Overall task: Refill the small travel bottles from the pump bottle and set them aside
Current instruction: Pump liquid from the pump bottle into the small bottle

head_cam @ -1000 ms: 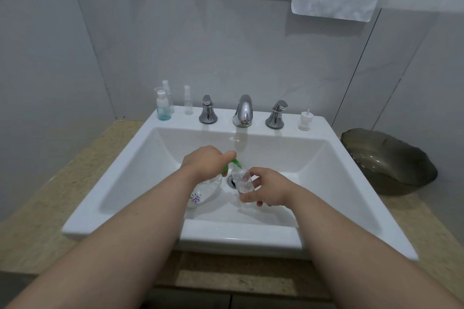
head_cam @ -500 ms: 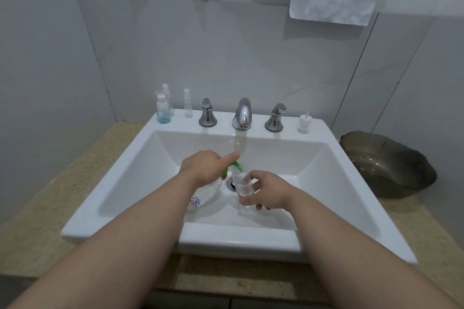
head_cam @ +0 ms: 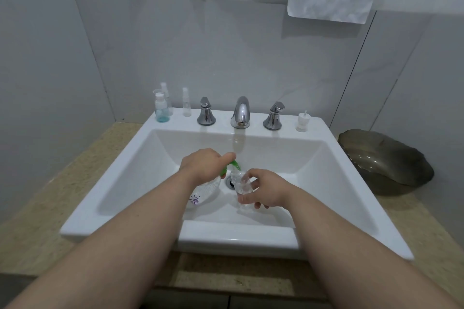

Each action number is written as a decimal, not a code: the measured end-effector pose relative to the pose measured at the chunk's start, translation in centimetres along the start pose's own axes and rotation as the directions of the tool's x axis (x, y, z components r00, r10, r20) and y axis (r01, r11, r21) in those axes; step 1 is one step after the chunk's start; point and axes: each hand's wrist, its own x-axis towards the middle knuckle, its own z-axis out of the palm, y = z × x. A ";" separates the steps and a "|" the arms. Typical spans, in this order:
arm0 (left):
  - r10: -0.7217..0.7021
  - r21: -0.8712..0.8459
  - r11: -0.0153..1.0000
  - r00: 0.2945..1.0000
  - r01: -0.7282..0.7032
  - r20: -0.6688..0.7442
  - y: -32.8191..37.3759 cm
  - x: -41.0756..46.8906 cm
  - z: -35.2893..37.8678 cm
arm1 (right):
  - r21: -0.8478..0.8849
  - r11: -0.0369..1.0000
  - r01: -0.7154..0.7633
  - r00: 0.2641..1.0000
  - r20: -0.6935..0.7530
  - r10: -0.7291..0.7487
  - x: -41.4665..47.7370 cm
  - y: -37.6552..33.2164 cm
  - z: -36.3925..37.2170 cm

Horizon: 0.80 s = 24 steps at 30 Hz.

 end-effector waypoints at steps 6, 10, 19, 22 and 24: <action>0.001 0.000 1.000 1.000 -0.001 -0.002 0.1 0.1 -0.1 | -0.016 1.000 0.000 1.000 -0.001 -0.001 -0.1 0.0 0.0; 0.005 0.015 1.000 1.000 -0.005 0.002 0.1 0.1 -0.1 | -0.029 1.000 -0.004 1.000 0.005 0.004 0.0 0.0 0.0; 0.030 0.026 0.999 0.999 -0.030 -0.011 0.0 -0.2 0.1 | -0.022 1.000 -0.013 1.000 0.003 0.013 0.0 0.2 0.0; 0.037 0.004 0.999 0.999 -0.037 -0.014 -0.3 -0.3 0.0 | 0.001 1.000 -0.004 1.000 -0.008 0.004 0.1 0.1 0.0; 0.037 0.009 0.999 0.999 -0.037 -0.016 -0.3 -0.3 0.0 | -0.002 1.000 -0.004 1.000 -0.005 0.004 0.1 0.1 0.0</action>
